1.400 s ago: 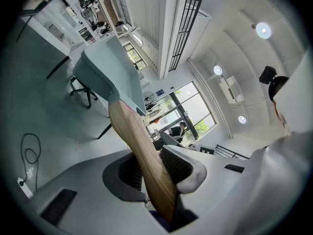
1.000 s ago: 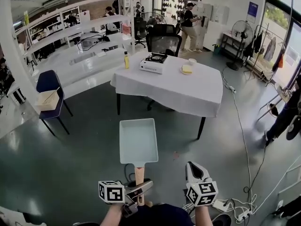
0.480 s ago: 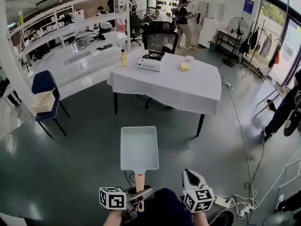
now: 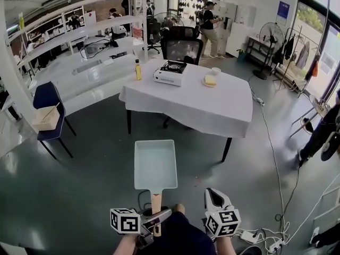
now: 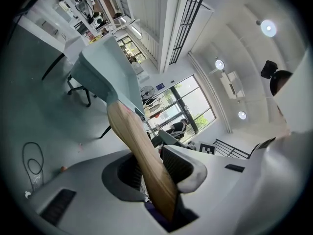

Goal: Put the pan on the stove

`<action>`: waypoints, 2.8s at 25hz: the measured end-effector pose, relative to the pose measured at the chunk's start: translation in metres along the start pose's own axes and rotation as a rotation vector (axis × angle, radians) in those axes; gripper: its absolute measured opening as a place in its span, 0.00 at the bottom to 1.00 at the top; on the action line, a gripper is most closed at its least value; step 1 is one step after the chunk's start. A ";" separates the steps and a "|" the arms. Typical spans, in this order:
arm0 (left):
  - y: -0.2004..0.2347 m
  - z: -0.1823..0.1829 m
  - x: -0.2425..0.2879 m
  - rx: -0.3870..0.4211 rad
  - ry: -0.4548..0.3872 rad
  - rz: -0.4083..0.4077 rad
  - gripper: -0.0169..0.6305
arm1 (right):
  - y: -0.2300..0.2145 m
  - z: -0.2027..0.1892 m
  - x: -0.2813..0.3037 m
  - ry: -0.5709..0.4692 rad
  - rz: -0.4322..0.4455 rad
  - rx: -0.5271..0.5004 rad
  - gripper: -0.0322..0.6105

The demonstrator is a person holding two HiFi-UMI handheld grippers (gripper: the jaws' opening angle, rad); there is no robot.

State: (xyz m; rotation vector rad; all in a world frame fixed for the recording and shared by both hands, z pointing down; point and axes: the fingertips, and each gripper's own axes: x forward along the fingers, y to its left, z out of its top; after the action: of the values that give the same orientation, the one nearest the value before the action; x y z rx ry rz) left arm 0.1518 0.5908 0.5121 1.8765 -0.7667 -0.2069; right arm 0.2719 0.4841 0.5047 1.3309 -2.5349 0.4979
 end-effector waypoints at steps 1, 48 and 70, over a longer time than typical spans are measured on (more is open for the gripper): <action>0.003 0.010 0.005 0.005 -0.006 0.003 0.21 | -0.004 0.006 0.009 -0.003 0.006 -0.004 0.05; 0.092 0.206 0.131 -0.038 -0.144 0.074 0.22 | -0.097 0.077 0.243 0.114 0.220 -0.039 0.05; 0.165 0.410 0.162 -0.012 -0.090 0.054 0.22 | -0.118 0.177 0.431 0.101 0.169 -0.034 0.05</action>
State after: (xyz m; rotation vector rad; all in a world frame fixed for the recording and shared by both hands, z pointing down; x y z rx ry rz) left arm 0.0173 0.1403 0.5109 1.8423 -0.8747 -0.2626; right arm 0.1202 0.0278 0.5192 1.0571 -2.5720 0.5379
